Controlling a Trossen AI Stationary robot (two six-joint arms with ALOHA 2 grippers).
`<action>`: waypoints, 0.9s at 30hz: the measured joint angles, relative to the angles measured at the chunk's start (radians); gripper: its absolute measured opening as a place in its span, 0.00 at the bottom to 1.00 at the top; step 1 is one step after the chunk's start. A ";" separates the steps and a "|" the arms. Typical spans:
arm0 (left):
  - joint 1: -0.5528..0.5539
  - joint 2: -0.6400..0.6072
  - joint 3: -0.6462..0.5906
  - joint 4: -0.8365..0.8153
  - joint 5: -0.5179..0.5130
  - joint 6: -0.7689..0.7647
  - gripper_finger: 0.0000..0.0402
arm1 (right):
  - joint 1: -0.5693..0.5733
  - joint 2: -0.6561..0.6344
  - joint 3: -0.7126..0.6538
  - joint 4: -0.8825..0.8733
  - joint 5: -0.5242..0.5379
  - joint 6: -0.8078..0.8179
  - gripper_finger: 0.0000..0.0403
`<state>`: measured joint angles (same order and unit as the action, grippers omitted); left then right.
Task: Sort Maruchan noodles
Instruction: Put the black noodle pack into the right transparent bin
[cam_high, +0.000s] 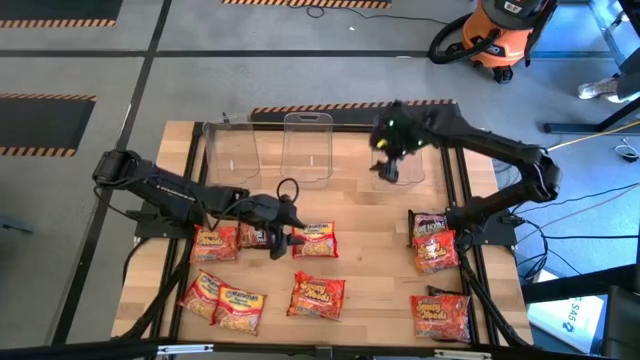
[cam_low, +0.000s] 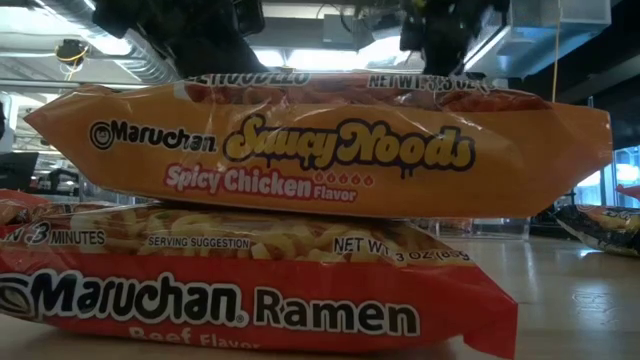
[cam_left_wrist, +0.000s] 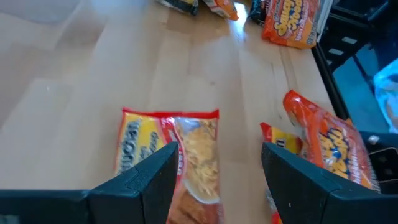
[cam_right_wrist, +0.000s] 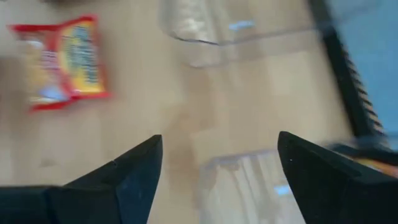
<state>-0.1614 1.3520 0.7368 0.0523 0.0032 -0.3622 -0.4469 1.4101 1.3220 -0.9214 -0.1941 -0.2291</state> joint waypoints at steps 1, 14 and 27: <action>-0.012 0.000 0.000 -0.008 -0.008 -0.013 0.56 | 0.039 0.000 0.000 0.005 0.001 0.023 0.73; -0.164 0.000 0.000 -0.047 -0.146 -0.048 0.56 | 0.458 -0.014 -0.070 -0.059 0.122 0.353 0.73; -0.192 0.000 0.000 -0.053 -0.160 0.001 0.56 | 0.462 -0.314 -0.492 -0.064 0.211 0.746 0.73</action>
<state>-0.3534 1.3521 0.7368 -0.0003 -0.1567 -0.3611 0.0149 1.0965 0.8296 -0.9850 0.0168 0.5171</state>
